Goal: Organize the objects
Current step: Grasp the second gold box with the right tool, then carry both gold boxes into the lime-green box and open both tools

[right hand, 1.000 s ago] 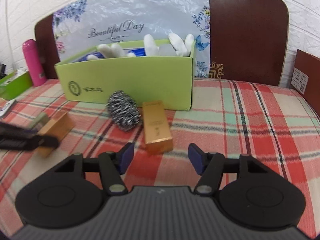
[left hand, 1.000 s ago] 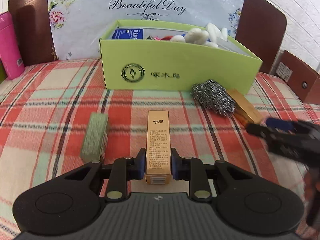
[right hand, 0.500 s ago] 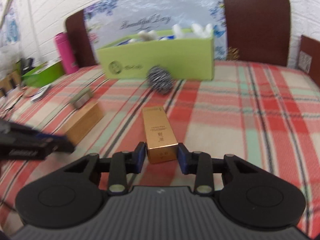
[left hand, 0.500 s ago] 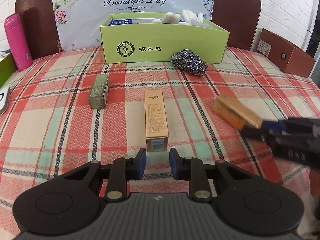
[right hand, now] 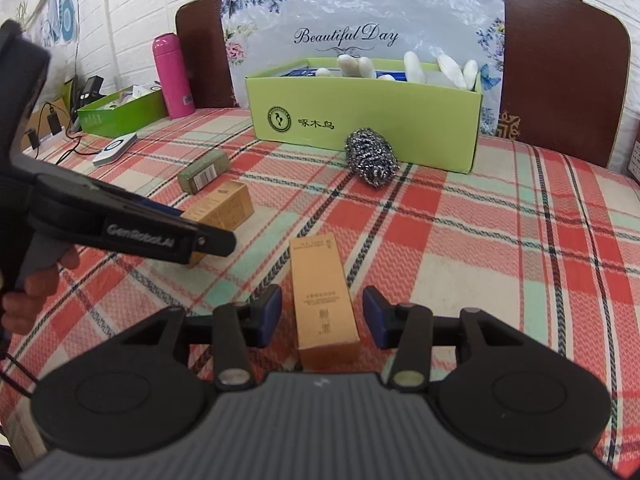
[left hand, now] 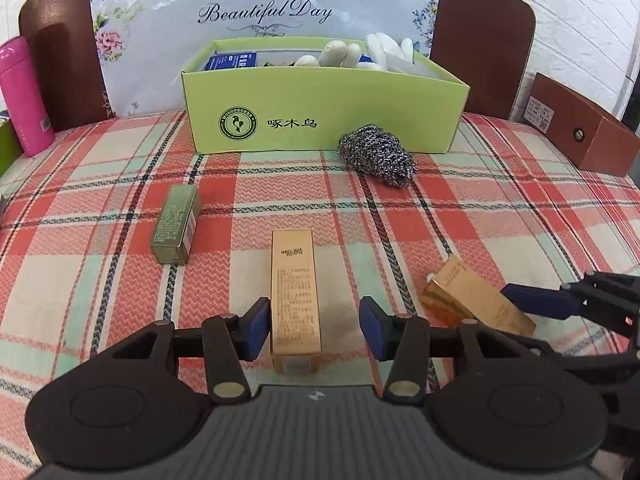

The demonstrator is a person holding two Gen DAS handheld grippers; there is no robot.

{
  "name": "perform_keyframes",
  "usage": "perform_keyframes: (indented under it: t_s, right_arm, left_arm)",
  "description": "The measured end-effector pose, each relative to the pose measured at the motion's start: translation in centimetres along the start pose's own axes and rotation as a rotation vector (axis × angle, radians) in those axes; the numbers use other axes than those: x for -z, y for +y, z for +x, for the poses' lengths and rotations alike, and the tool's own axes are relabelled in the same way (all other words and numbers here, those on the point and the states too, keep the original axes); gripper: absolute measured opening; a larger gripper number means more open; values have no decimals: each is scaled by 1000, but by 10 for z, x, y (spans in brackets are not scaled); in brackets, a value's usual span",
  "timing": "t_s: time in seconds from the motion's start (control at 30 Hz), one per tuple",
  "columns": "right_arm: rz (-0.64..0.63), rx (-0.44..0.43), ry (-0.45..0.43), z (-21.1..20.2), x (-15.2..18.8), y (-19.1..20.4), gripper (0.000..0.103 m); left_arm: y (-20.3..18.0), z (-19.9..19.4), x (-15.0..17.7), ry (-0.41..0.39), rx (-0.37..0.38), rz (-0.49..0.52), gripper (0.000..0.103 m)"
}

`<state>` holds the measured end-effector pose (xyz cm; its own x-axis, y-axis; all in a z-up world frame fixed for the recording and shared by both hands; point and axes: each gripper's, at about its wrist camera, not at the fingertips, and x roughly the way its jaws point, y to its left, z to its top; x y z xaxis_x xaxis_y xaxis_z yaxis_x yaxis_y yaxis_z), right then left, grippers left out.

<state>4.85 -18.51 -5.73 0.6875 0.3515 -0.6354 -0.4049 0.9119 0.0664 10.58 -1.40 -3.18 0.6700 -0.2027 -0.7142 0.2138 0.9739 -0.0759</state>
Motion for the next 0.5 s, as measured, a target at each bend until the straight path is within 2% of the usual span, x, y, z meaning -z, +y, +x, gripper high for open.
perform_keyframes:
  t_s: [0.03,0.13,0.2,0.23,0.27,0.3,0.4,0.5]
  right_arm:
    - [-2,-1,1,1,0,0,44]
    - [1,-7,10,4,0,-1,44]
    - [-2,-4,20,8,0,-1,40]
    - [-6,-10,28,11,1,0,34]
    - [-10,-14,29,12,2,1,32]
    - [-15,-11,27,11,2,2,32]
    - [10,-38,14,5,-2,1,31]
    - [46,-56,-31,-6,-15,-4,31]
  left_arm:
    - [1,1,-1,2,10,-5,42]
    - [3,4,-4,9,19,-11,40]
    - [2,6,-4,12,6,-11,41]
    - [2,8,-4,17,10,-8,41]
    - [2,9,-4,24,17,-6,38]
    - [1,9,-3,26,17,-3,25]
    - [2,3,-5,20,35,-4,25]
    - [-1,-11,-13,-24,42,8,25]
